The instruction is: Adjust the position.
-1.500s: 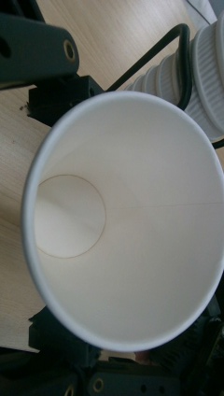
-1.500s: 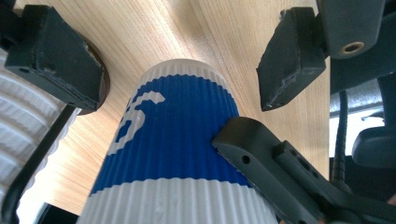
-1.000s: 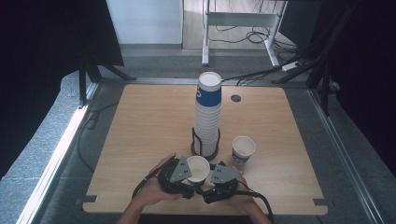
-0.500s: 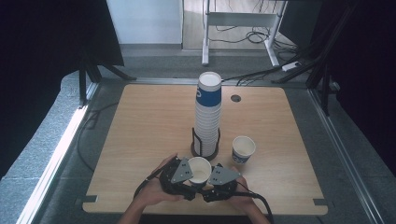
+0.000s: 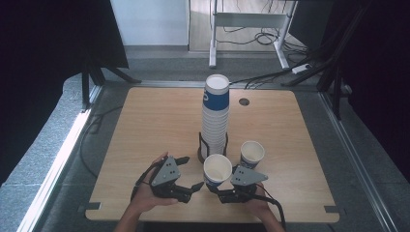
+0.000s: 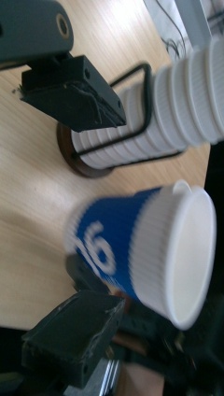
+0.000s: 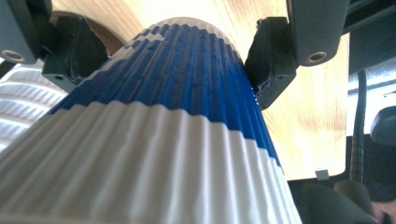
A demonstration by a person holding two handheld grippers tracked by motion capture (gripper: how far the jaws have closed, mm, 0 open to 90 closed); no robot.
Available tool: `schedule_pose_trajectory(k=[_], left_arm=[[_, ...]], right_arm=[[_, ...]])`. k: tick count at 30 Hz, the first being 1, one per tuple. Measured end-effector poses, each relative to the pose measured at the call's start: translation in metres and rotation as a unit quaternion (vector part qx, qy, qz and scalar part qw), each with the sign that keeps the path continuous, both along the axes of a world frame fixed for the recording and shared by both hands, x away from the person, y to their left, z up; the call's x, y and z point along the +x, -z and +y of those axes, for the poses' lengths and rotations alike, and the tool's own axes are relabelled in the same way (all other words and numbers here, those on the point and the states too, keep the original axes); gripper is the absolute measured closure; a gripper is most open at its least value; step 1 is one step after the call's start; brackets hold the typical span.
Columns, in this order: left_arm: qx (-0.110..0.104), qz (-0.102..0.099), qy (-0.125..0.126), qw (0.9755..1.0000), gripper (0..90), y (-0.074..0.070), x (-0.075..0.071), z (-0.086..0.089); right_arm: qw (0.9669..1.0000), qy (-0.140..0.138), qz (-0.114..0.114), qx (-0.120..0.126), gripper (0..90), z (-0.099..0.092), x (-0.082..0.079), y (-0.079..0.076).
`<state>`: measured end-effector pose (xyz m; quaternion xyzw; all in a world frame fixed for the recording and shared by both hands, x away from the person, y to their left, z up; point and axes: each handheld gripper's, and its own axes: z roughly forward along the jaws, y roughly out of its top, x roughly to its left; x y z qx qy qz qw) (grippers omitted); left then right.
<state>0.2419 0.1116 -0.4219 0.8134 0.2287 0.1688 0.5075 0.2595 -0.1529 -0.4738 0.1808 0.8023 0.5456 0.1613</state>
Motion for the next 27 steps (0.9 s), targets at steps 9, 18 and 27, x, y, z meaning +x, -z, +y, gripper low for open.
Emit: schedule_pose_trajectory(k=[9, 18, 27], left_arm=[[0.023, 0.009, -0.029, 0.9993, 14.4, 0.013, 0.006, -0.005], [0.053, 0.015, -0.043, 0.9976, 14.4, 0.023, 0.008, -0.01], [0.038, 0.03, -0.025, 0.9985, 14.7, 0.019, 0.005, -0.012]], right_arm=[[0.9997, 0.016, -0.011, 0.014, 28.3, -0.013, 0.001, -0.008], [0.999, 0.031, -0.025, 0.023, 28.3, -0.024, 0.0, -0.014], [0.9977, 0.047, -0.037, 0.033, 28.3, -0.036, 0.0, -0.022]])
